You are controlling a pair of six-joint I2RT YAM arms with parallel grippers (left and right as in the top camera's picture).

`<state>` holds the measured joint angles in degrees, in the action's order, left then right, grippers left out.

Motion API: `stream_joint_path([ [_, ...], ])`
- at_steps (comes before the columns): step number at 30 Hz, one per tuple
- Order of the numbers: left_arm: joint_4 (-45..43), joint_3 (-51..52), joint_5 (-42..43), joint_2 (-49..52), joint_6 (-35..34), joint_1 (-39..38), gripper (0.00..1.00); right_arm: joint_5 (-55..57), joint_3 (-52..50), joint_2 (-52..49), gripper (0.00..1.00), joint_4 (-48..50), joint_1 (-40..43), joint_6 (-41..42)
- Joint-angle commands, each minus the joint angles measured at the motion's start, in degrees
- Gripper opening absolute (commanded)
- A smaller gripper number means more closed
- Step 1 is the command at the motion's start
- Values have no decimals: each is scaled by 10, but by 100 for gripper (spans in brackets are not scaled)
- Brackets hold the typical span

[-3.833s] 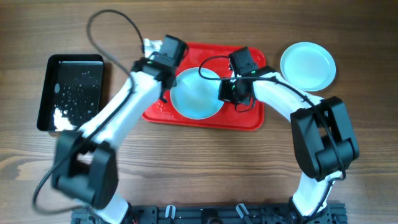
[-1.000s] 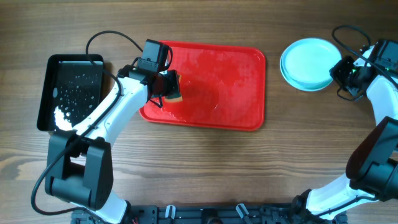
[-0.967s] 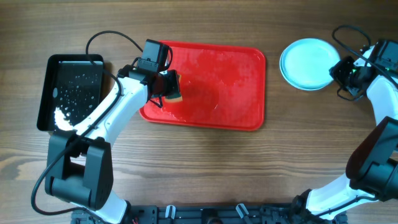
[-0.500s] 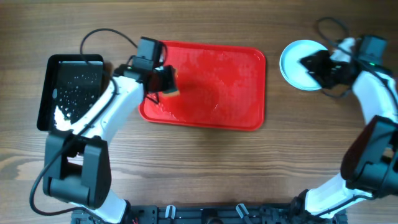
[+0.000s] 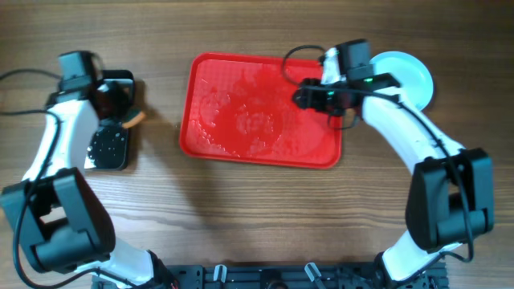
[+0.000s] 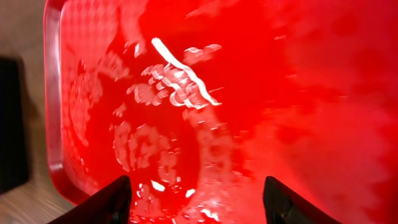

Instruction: Clean dirty plates on tray and stack at the side

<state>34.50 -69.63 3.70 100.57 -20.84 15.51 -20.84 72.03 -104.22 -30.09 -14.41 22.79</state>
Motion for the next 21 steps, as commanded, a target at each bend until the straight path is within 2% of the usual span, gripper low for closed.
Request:
stream_joint_path([
  [1,14,4,-3,-3,9,42,4,44,-3,3,71,14,-42,38],
  [3,15,4,-3,-3,9,53,4,44,-3,3,72,23,-58,53],
  [6,10,4,-4,-3,9,68,16,43,-3,3,72,22,-76,62],
  [14,-2,4,-46,-3,8,103,20,28,-3,4,73,1,-100,85],
  [15,-2,4,-46,-3,4,109,34,28,-3,4,73,1,-102,87],
  [17,0,4,-35,-3,4,114,50,28,-3,4,73,0,-103,87],
  [21,0,4,37,-3,4,114,61,0,-3,21,72,-14,-104,88],
])
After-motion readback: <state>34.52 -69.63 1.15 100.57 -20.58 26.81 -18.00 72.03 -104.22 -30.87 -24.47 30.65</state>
